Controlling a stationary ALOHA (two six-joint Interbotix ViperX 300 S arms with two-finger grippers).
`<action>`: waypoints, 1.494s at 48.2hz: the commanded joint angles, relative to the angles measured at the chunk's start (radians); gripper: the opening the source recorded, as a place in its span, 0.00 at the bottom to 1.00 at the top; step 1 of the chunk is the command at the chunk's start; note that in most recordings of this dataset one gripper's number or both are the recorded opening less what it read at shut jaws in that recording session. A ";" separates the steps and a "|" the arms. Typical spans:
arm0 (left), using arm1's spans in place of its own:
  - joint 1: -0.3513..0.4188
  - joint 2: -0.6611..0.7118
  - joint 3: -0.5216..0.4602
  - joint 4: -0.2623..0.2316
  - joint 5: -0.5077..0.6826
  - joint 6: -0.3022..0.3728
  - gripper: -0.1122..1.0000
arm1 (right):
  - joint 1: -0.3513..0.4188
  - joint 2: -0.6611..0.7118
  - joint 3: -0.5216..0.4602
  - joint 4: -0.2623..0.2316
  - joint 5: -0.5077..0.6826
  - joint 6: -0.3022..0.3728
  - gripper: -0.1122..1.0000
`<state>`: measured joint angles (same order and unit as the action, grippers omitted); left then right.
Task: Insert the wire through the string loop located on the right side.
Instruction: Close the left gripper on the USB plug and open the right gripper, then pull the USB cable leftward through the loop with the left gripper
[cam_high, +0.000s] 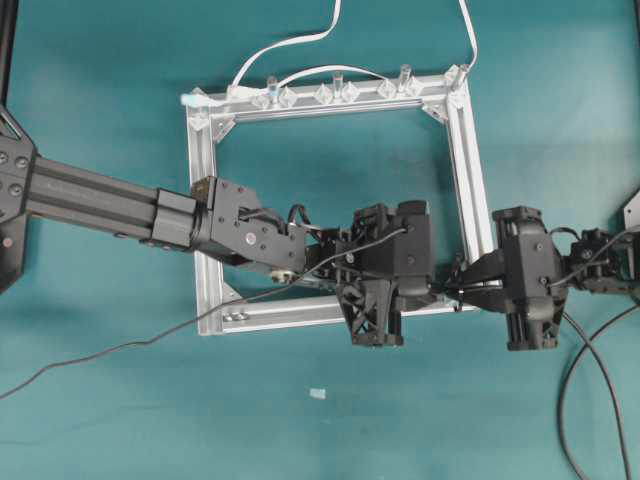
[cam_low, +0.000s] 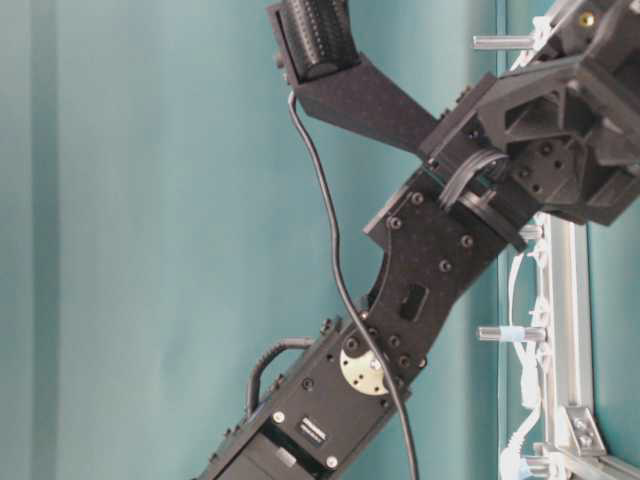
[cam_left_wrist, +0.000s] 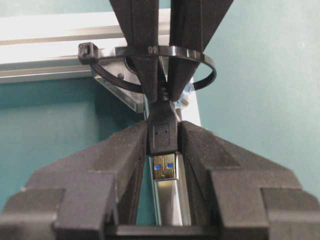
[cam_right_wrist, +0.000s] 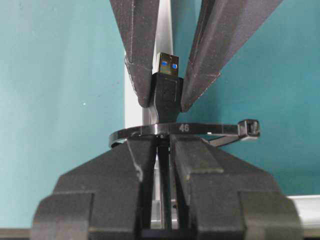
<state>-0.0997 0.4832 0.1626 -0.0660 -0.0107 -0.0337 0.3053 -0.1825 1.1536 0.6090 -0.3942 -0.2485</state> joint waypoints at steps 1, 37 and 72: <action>-0.005 -0.018 -0.029 0.003 -0.005 -0.008 0.31 | -0.003 -0.008 -0.005 -0.003 -0.012 0.002 0.21; -0.005 -0.031 -0.015 0.005 0.000 -0.002 0.31 | -0.002 -0.008 0.031 -0.003 -0.014 0.000 0.77; 0.015 -0.273 0.261 0.012 0.081 0.003 0.31 | -0.002 -0.049 0.048 -0.002 0.009 0.002 0.99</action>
<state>-0.0844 0.2899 0.3881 -0.0552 0.0721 -0.0291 0.3022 -0.2086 1.2026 0.6075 -0.3835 -0.2470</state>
